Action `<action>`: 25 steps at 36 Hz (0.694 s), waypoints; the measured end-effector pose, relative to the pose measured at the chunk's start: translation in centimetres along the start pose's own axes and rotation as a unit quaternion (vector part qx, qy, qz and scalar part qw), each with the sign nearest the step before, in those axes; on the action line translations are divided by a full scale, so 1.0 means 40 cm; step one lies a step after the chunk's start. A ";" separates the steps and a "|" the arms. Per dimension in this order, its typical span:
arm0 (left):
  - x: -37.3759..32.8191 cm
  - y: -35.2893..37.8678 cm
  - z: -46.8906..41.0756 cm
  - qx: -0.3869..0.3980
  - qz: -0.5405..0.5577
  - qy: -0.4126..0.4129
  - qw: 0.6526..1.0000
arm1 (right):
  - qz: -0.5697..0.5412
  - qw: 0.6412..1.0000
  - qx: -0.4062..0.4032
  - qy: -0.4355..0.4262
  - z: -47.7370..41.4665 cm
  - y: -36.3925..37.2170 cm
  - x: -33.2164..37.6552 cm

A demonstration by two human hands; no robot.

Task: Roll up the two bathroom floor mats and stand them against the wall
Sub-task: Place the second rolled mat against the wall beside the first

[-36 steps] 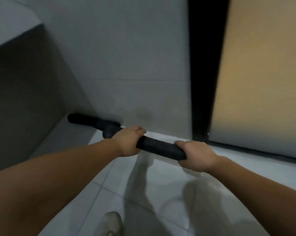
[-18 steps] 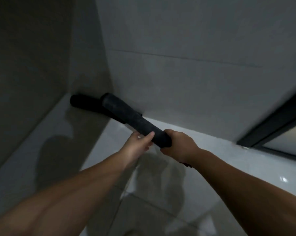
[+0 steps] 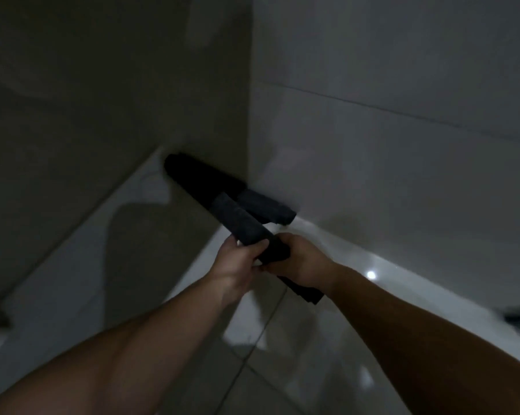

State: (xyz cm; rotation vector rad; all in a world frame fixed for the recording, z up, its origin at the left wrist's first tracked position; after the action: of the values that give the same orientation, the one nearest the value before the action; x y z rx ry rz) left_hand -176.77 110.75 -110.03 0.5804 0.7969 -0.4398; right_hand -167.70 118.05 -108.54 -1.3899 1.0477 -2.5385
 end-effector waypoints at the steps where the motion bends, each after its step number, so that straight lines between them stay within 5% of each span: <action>1: -0.008 -0.008 -0.005 -0.014 0.003 0.006 1.000 | 0.013 1.000 -0.001 -0.010 -0.015 0.007 0.004; 6: -0.052 -0.041 -0.041 -0.064 -0.006 0.029 0.998 | 0.085 0.991 -0.039 -0.093 -0.048 0.005 0.029; 10: -0.064 -0.085 -0.093 -0.141 -0.022 0.048 0.989 | 0.272 0.945 -0.048 -0.174 -0.053 0.016 0.036; 15: -0.040 -0.126 -0.151 -0.214 0.000 0.065 0.975 | 0.358 0.906 -0.032 -0.222 -0.116 0.065 -0.007; 20: -0.029 -0.161 -0.194 -0.295 -0.019 0.123 0.947 | 0.346 0.903 -0.083 -0.241 -0.206 0.103 -0.038; 25: -0.050 -0.141 -0.222 -0.285 0.010 0.171 0.943 | 0.301 0.921 -0.068 -0.237 -0.262 0.119 -0.024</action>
State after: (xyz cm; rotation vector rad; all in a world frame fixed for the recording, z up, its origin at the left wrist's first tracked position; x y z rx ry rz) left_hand -185.99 112.41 -115.24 0.1194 1.1941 -0.0719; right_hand -176.35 120.34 -115.83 -1.3385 1.3045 -1.6236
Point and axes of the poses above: each hand's wrist, its own z-axis away from the middle knuckle, its own y-axis out of the palm, x = y × z, the point moved 8 cm from there along -z, towards the middle knuckle, and after that the axes turned 11 degrees about z, right-handed, at the moved point
